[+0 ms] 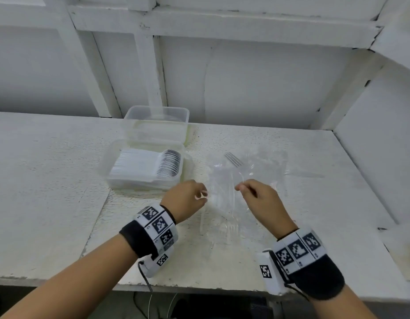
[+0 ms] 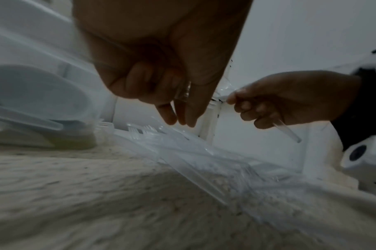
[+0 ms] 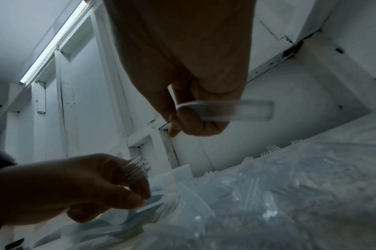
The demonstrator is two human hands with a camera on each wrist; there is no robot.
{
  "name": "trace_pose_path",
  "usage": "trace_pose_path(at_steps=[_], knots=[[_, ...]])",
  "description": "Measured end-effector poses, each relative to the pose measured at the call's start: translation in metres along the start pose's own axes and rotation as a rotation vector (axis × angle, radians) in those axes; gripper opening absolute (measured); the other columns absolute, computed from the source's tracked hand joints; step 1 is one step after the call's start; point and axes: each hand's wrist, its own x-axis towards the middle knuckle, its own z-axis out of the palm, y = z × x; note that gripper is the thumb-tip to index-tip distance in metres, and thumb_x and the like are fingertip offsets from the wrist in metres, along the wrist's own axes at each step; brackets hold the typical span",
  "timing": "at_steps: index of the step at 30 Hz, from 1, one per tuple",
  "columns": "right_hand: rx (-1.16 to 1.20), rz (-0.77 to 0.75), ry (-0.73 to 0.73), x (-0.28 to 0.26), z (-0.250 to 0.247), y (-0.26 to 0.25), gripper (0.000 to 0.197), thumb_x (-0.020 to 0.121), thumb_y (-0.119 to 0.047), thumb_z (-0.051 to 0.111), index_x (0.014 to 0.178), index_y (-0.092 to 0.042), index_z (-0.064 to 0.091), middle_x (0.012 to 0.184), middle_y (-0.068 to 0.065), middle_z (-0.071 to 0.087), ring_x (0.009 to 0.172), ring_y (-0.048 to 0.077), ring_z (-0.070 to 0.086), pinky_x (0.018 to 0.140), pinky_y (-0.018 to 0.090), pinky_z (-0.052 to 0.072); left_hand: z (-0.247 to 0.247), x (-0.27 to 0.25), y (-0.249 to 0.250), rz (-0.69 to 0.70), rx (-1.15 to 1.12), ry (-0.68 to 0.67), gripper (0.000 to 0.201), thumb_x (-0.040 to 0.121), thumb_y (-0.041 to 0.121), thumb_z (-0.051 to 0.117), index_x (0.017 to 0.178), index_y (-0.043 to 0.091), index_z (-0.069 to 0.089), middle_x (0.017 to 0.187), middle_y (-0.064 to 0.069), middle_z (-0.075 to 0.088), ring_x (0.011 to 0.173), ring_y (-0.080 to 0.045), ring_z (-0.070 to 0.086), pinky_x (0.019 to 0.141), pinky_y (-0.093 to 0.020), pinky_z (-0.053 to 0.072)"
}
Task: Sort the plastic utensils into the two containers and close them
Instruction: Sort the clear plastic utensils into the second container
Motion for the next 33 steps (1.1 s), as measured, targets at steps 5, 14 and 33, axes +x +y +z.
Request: trace_pose_path(at_steps=[5, 14, 33], knots=[[0.063, 0.081, 0.012, -0.01, -0.005, 0.009, 0.018, 0.097, -0.024, 0.043, 0.094, -0.022, 0.06, 0.066, -0.007, 0.052, 0.06, 0.001, 0.048, 0.058, 0.014, 0.037, 0.012, 0.007, 0.017, 0.248, 0.16, -0.199, 0.035, 0.091, 0.036, 0.053, 0.126, 0.031, 0.058, 0.132, 0.014, 0.05, 0.115, -0.008, 0.052, 0.087, -0.022, 0.04], [0.04, 0.102, -0.013, -0.015, -0.017, 0.018, 0.017, 0.097, -0.023, 0.044, 0.091, -0.025, 0.06, 0.066, -0.005, 0.053, 0.064, 0.003, 0.052, 0.06, 0.017, 0.041, 0.007, 0.012, 0.031, 0.34, 0.354, -0.34, 0.026, 0.09, 0.031, 0.053, 0.114, 0.024, 0.061, 0.112, 0.006, 0.056, 0.101, -0.015, 0.056, 0.071, -0.024, 0.039], [-0.514, 0.274, -0.254, 0.008, 0.018, 0.017, 0.02, 0.088, -0.032, 0.059, 0.096, -0.013, 0.058, 0.088, -0.003, 0.054, 0.081, 0.014, 0.052, 0.07, 0.024, 0.038, -0.032, -0.025, -0.041, 0.009, -0.125, -0.13, 0.015, 0.093, 0.026, 0.054, 0.107, 0.024, 0.048, 0.06, 0.01, 0.046, 0.054, -0.003, 0.042, 0.056, -0.017, 0.033]])
